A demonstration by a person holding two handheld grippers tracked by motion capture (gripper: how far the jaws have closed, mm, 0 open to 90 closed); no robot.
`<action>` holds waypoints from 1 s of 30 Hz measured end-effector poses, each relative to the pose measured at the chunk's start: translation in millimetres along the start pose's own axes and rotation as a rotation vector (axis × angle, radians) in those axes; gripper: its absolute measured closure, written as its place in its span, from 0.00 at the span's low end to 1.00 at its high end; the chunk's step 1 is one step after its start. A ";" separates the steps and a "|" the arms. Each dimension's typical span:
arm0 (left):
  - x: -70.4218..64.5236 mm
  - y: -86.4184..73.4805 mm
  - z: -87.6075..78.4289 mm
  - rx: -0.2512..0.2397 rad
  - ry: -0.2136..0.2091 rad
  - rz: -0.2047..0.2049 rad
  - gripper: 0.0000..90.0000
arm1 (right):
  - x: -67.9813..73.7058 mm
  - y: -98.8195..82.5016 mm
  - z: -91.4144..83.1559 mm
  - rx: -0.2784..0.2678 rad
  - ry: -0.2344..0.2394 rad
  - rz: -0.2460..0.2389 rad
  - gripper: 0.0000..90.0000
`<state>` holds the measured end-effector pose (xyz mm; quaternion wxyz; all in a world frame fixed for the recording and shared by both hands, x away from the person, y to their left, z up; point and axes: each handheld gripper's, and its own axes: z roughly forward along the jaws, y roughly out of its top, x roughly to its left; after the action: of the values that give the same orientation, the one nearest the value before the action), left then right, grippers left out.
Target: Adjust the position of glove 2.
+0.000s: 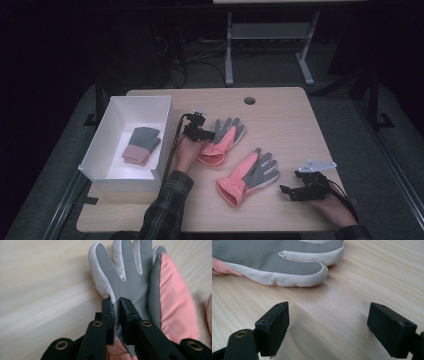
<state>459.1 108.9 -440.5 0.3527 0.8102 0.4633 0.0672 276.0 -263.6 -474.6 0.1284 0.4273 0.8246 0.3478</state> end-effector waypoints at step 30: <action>-89.9 11.0 -25.5 -0.052 -0.076 0.308 0.88 | 1.7 3.0 -2.8 0.001 0.013 0.012 0.37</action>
<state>405.2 46.6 -395.1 0.3764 0.8642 0.3180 0.1021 275.4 -262.3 -470.4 0.1206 0.4298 0.8231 0.3511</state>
